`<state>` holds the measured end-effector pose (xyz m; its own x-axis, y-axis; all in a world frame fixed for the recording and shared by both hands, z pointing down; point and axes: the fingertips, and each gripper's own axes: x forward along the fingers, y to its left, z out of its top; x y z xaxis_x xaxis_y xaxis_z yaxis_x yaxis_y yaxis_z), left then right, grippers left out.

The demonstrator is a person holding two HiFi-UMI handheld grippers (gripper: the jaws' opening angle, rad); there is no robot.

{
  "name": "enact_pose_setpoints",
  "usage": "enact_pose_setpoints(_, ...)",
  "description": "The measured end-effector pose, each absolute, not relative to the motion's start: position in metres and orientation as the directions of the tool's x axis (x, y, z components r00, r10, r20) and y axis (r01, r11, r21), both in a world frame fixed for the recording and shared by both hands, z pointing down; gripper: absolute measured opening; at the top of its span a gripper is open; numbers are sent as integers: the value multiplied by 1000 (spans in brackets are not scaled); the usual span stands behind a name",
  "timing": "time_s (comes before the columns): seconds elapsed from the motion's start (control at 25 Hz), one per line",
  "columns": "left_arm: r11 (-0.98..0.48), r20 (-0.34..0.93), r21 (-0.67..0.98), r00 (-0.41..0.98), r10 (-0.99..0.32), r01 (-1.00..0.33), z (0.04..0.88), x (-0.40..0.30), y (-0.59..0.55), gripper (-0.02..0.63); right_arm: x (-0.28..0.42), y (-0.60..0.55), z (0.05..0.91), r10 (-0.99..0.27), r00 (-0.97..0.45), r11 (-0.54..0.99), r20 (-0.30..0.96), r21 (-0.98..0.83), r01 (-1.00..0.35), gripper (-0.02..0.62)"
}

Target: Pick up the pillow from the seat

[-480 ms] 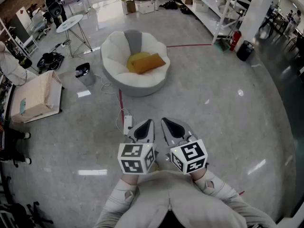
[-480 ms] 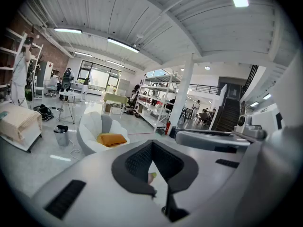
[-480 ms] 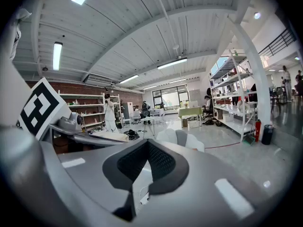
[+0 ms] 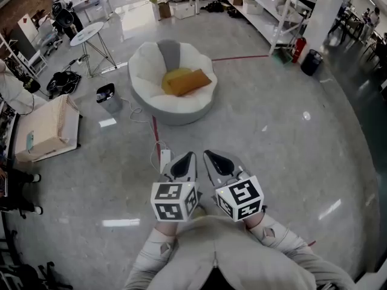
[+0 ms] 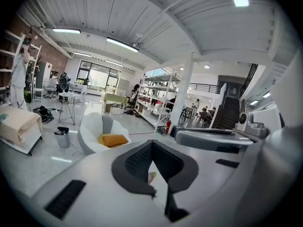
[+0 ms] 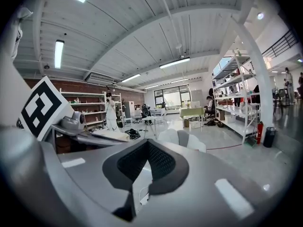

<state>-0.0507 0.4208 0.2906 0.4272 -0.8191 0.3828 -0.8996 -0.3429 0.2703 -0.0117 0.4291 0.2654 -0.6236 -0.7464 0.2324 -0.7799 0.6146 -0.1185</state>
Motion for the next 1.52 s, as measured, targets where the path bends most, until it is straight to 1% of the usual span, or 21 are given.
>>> enact_pose_setpoints(0.2,-335,393,269,421,-818,-903,294,-59,419,5,-22,426,267,-739,-629,621,239,-118,-775,-2)
enact_pose_setpoints(0.4,-341,398,284,433,-809,-896,300,-68,419,5,-33,427,269,-725,-655,625,212,-196,-755,0)
enact_pose_setpoints(0.6,-344,405,319,455,-793,-883,305,-71,411,5,-36,423,271,-717,-665,625,207,-229,-746,2)
enact_pose_setpoints(0.68,-340,410,329,457,-789,-881,306,-72,407,5,-35,420,273,-710,-668,628,221,-230,-743,14)
enact_pose_setpoints(0.84,-339,417,332,459,-784,-880,305,-68,394,5,-32,409,271,-713,-660,630,238,-198,-751,9)
enact_pose_setpoints(0.88,-338,419,331,459,-784,-881,305,-67,389,5,-32,404,270,-715,-658,628,236,-197,-753,2)
enact_pose_setpoints(1.16,-319,414,321,435,-799,-892,306,-66,338,5,-33,345,265,-706,-682,649,192,-210,-731,2)
enact_pose_setpoints(1.52,-286,420,318,405,-812,-904,306,-62,253,5,-21,247,271,-716,-659,635,229,-179,-752,0)
